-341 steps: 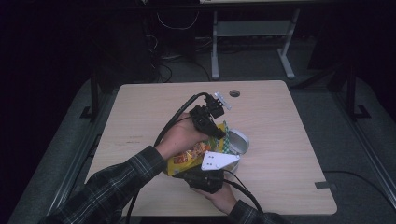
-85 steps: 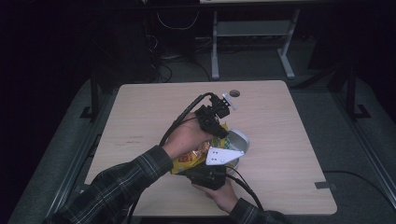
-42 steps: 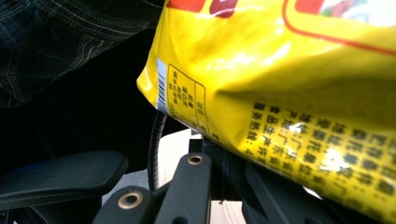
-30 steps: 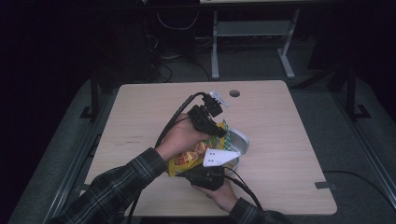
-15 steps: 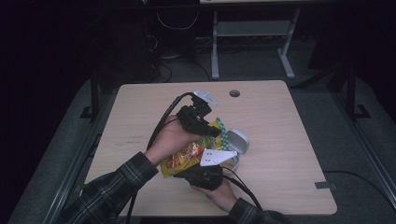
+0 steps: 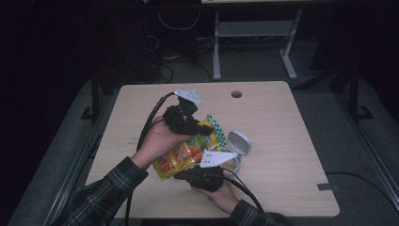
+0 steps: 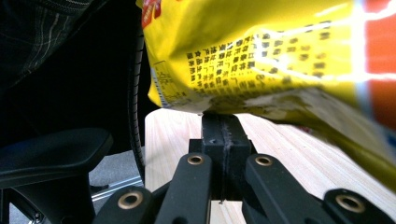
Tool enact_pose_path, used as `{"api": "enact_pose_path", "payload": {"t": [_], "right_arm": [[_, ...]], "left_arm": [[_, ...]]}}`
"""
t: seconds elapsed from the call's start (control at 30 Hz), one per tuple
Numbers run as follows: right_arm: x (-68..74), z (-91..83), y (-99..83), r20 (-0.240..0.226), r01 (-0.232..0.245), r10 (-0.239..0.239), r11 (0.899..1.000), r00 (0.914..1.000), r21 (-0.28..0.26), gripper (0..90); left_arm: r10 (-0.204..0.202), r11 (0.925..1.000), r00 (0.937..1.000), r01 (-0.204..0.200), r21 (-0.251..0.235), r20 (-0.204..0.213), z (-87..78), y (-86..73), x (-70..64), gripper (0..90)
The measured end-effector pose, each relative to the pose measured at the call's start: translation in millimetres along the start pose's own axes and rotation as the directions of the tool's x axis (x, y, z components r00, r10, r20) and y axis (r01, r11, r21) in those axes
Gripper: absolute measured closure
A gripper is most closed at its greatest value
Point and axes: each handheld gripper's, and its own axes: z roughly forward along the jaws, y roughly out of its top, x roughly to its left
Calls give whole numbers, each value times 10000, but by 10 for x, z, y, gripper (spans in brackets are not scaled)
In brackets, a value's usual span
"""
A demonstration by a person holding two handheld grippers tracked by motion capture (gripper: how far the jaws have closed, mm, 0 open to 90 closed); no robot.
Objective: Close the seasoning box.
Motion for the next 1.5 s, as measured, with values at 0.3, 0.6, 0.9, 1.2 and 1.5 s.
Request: {"api": "enact_pose_path", "payload": {"t": [0.3,0.6,0.9,1.2,1.5], "right_arm": [[-3,4,-1,68,-9,9,10000,10000,-22,900],[7,-14,9,134,84,-83,9999,9999,-90,900],[21,-47,17,286,69,-64,9998,9996,-179,900],[83,-162,84,602,201,-208,9997,9980,130,900],[90,-351,133,1110,396,-465,9972,9927,637,900]], "left_arm": [[-133,9971,9999,129,-747,-51,-256,-161,106,900],[-281,9881,9979,190,-1527,-578,-413,-383,291,900],[-451,9719,9951,233,-2344,-881,-442,-572,550,900],[-441,9606,9922,101,-2777,-1164,-415,-698,687,900],[-489,9491,9897,41,-3149,-1345,-318,-785,820,900]]}}
